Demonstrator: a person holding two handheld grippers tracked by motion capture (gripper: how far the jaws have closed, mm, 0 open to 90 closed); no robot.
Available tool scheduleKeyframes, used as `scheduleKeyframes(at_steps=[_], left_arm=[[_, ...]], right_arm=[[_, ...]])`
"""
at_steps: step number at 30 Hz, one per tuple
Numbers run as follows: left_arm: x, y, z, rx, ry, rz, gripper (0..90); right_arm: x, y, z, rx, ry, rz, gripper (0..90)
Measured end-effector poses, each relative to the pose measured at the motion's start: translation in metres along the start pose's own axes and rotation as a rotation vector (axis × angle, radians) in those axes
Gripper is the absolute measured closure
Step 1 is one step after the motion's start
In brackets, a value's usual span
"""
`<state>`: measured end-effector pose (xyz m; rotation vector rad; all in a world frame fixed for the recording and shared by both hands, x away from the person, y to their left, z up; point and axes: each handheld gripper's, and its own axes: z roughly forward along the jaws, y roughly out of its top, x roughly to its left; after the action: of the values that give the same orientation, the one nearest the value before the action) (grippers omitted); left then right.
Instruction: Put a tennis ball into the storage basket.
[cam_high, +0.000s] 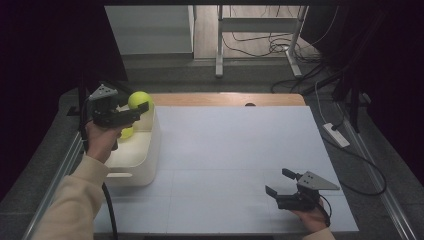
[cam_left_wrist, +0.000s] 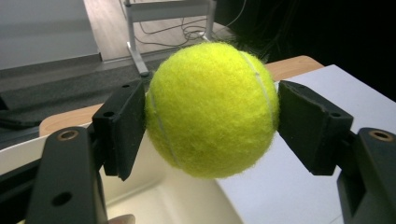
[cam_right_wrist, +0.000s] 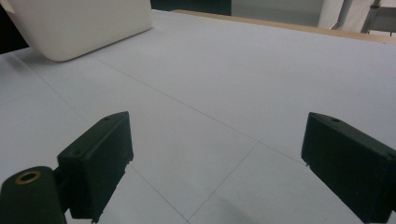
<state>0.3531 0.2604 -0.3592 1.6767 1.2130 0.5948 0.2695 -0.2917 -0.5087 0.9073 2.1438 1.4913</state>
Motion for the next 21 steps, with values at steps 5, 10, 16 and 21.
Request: scheduleKeyframes(at_steps=[5,10,16,21], left_arm=[[0.007,-0.002,-0.001,0.006,0.021,-0.010,27.7],[0.014,-0.004,0.001,0.023,0.040,-0.023,27.7],[0.018,-0.007,0.006,0.046,0.058,-0.021,27.6],[0.020,-0.008,0.009,0.054,0.061,-0.024,27.7]], right_arm=[[0.000,0.000,0.000,0.000,0.000,-0.001,9.1],[0.000,0.000,0.000,0.000,-0.002,-0.002,9.1],[0.000,0.000,0.000,0.000,-0.002,-0.001,9.1],[0.000,0.000,0.000,0.001,-0.002,-0.001,9.2]])
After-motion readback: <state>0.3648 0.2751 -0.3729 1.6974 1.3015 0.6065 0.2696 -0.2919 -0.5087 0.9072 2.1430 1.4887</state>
